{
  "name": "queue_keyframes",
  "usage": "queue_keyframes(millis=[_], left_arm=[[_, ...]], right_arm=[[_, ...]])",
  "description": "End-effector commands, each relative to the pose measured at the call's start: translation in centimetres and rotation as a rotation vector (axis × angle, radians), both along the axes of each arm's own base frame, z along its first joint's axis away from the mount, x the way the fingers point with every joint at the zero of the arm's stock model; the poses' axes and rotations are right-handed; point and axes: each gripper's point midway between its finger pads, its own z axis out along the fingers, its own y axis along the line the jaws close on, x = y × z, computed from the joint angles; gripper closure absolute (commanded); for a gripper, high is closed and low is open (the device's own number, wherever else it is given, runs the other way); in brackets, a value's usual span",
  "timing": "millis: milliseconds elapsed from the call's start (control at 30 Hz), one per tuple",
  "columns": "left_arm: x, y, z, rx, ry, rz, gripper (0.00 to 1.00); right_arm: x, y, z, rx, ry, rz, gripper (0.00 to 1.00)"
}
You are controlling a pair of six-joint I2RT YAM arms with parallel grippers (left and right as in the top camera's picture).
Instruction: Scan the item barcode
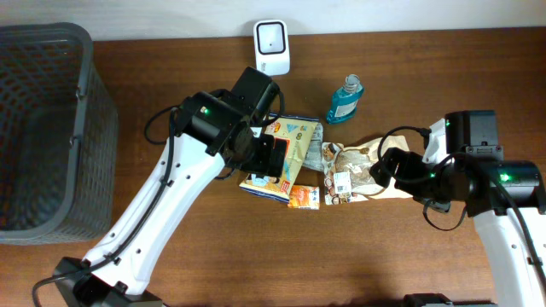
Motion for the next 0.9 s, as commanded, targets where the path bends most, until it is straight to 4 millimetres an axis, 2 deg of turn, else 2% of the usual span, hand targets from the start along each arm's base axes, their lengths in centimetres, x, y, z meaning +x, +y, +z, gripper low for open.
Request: queue_keyframes(millis=[0, 67, 200, 367, 500, 667, 733, 867], left_arm=[[0.3, 0.3, 0.9, -0.008, -0.039, 0.007, 0.01], [0.6, 0.5, 1.0, 0.008, -0.054, 0.01, 0.01], [1.7, 3.5, 2.1, 0.046, -0.114, 0.152, 0.01], [2.2, 10.2, 6.3, -0.036, -0.216, 0.385, 0.01], [1.3, 16.3, 9.3, -0.074, -0.302, 0.567, 0.01], [-1.0, 23.5, 11.7, -0.072, -0.393, 0.816, 0.01], [-2.0, 25.7, 11.8, -0.076, -0.397, 0.915, 0.01], [-2.8, 26.9, 11.5, -0.108, -0.367, 0.972, 0.01]], right_arm=[[0.4, 0.1, 0.6, -0.003, -0.022, 0.011, 0.02], [0.4, 0.2, 0.7, 0.001, -0.022, 0.012, 0.02], [0.3, 0.9, 0.9, 0.039, -0.022, 0.028, 0.02], [0.3, 0.8, 0.8, 0.038, -0.02, 0.028, 0.02], [0.7, 0.8, 0.6, 0.039, -0.021, 0.028, 0.02], [1.1, 0.8, -0.1, 0.039, 0.01, 0.028, 0.02], [1.1, 0.9, -0.6, 0.042, 0.031, 0.03, 0.02], [1.6, 1.9, -1.0, 0.057, 0.039, 0.063, 0.01]])
